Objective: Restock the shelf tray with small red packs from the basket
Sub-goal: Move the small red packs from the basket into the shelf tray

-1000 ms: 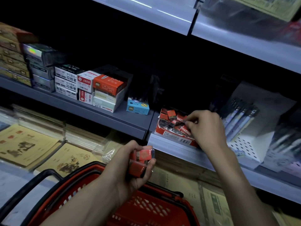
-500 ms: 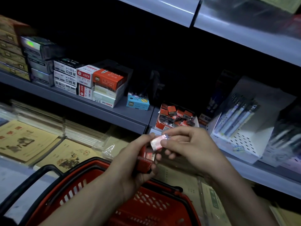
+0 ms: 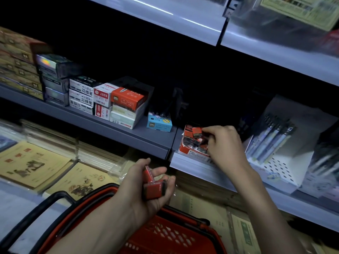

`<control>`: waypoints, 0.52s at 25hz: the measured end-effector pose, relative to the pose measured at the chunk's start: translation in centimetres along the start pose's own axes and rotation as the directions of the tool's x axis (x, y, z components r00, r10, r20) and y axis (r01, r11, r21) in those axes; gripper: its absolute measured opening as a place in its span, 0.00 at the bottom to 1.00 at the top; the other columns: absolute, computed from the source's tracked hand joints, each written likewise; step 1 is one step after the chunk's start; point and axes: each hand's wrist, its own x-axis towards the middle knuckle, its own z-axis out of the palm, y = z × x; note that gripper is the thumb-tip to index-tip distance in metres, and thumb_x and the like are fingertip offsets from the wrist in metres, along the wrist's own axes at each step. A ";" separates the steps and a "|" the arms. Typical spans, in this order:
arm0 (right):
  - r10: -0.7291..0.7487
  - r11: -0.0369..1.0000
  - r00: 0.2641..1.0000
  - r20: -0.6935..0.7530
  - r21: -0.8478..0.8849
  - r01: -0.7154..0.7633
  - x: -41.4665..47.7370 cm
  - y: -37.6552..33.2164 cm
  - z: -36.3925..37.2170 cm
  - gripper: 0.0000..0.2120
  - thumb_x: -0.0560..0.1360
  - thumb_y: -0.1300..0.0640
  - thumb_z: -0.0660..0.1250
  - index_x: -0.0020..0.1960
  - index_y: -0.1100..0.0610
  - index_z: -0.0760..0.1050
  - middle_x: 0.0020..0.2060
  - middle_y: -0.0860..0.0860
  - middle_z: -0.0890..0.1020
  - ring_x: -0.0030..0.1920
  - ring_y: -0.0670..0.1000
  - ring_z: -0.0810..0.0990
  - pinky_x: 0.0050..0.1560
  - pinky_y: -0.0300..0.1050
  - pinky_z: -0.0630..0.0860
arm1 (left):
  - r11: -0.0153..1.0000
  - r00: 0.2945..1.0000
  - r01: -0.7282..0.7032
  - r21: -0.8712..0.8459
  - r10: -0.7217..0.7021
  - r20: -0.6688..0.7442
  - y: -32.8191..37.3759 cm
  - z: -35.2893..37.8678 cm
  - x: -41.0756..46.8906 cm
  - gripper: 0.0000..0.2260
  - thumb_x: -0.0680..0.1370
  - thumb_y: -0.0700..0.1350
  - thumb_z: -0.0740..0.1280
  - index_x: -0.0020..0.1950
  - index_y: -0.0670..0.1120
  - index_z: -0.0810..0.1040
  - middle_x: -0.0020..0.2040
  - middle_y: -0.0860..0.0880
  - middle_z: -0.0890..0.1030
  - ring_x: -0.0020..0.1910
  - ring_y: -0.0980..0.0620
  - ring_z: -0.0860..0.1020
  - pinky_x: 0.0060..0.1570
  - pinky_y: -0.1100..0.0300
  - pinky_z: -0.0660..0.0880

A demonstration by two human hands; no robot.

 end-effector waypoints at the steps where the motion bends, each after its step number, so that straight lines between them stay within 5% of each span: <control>1: -0.024 1.000 0.998 -0.053 -0.005 0.024 -0.4 -0.1 -0.4 0.22 0.75 0.69 0.62 0.65 0.54 0.82 0.58 0.52 0.84 0.60 0.57 0.75 0.63 0.49 0.74 | 1.000 1.000 -0.002 -0.007 0.002 0.002 0.1 0.1 -0.1 0.19 0.81 0.52 0.68 0.55 0.34 0.80 0.58 0.34 0.76 0.44 0.41 0.80 0.30 0.51 0.83; 4: 0.025 0.966 0.993 -0.111 0.257 0.004 -3.1 -1.7 -3.0 0.15 0.79 0.64 0.65 0.60 0.50 0.84 0.53 0.45 0.83 0.53 0.49 0.78 0.53 0.39 0.73 | 1.000 1.000 0.006 -0.024 -0.005 0.017 0.1 0.3 -0.1 0.22 0.81 0.54 0.68 0.56 0.32 0.81 0.64 0.32 0.76 0.46 0.39 0.81 0.30 0.49 0.84; 7: -0.062 0.811 0.962 0.266 0.575 -0.107 -7.6 -5.0 -4.9 0.07 0.76 0.51 0.72 0.52 0.41 0.85 0.46 0.40 0.84 0.46 0.42 0.81 0.45 0.35 0.76 | 1.000 0.999 0.021 -0.015 -0.021 0.030 -0.5 0.7 -0.1 0.26 0.83 0.57 0.64 0.54 0.32 0.80 0.57 0.31 0.80 0.40 0.40 0.82 0.30 0.50 0.83; 9: -0.152 0.831 0.905 0.398 0.547 -0.101 -9.5 -6.4 -4.6 0.09 0.72 0.49 0.77 0.50 0.37 0.84 0.45 0.38 0.82 0.44 0.43 0.80 0.43 0.36 0.76 | 0.999 0.998 0.023 -0.024 -0.021 0.055 -0.8 0.6 0.2 0.28 0.84 0.59 0.60 0.54 0.32 0.79 0.51 0.34 0.81 0.38 0.41 0.82 0.33 0.53 0.83; 13: -0.179 0.843 0.926 0.331 0.537 -0.028 -10.5 -6.8 -3.2 0.09 0.69 0.54 0.81 0.44 0.43 0.84 0.40 0.42 0.80 0.38 0.44 0.78 0.38 0.37 0.74 | 1.000 0.999 -0.005 0.002 0.005 0.033 -0.8 0.6 0.1 0.26 0.84 0.59 0.59 0.55 0.35 0.78 0.40 0.34 0.83 0.39 0.39 0.81 0.37 0.50 0.82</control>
